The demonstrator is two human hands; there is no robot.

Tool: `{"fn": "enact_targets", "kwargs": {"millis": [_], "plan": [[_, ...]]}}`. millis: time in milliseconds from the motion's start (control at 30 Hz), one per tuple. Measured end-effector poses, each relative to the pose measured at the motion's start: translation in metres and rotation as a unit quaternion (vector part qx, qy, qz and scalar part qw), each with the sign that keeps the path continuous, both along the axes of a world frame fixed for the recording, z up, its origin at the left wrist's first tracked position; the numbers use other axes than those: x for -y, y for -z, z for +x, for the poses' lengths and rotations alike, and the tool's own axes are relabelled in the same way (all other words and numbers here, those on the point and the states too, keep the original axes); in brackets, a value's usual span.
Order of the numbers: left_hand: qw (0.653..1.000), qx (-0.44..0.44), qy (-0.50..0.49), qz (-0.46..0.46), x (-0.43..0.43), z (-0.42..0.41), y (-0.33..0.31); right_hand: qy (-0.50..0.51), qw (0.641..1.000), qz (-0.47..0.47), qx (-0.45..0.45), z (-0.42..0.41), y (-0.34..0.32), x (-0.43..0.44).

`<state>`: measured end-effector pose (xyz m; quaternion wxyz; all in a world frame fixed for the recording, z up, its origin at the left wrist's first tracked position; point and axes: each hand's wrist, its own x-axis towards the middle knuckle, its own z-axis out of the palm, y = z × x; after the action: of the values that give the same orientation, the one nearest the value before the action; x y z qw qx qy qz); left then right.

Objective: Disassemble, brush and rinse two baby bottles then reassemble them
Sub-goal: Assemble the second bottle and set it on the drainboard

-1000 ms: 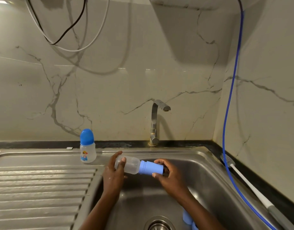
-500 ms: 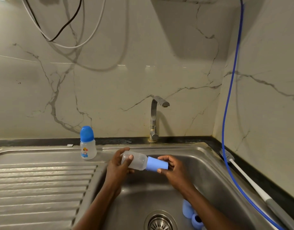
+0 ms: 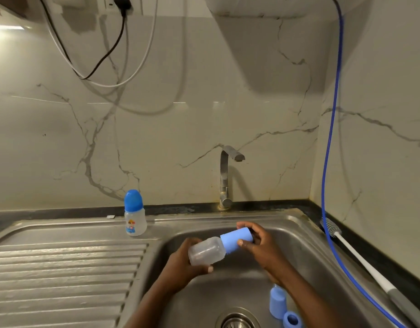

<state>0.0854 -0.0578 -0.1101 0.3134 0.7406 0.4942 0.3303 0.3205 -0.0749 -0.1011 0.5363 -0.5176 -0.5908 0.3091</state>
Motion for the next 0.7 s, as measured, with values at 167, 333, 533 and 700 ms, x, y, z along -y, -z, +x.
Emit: {"fn": "enact_targets", "kwargs": {"millis": [167,333,533,700], "plan": [[0.986,-0.131,-0.032,0.093,0.005,0.009,0.003,-0.012,0.999,0.028,-0.012,-0.019,0.0,-0.004],[0.985,-0.092,-0.054,0.138,0.009,0.017,-0.005,0.008,0.997,0.032,-0.067,-0.036,0.0,-0.003],[0.971,0.136,-0.157,0.121,0.003,-0.032,-0.055,0.055,0.998,-0.029,-0.019,-0.025,0.016,-0.002],[0.92,0.193,-0.3,0.164,-0.007,-0.11,-0.07,0.064,0.997,-0.031,0.043,-0.039,0.018,-0.002]]}}
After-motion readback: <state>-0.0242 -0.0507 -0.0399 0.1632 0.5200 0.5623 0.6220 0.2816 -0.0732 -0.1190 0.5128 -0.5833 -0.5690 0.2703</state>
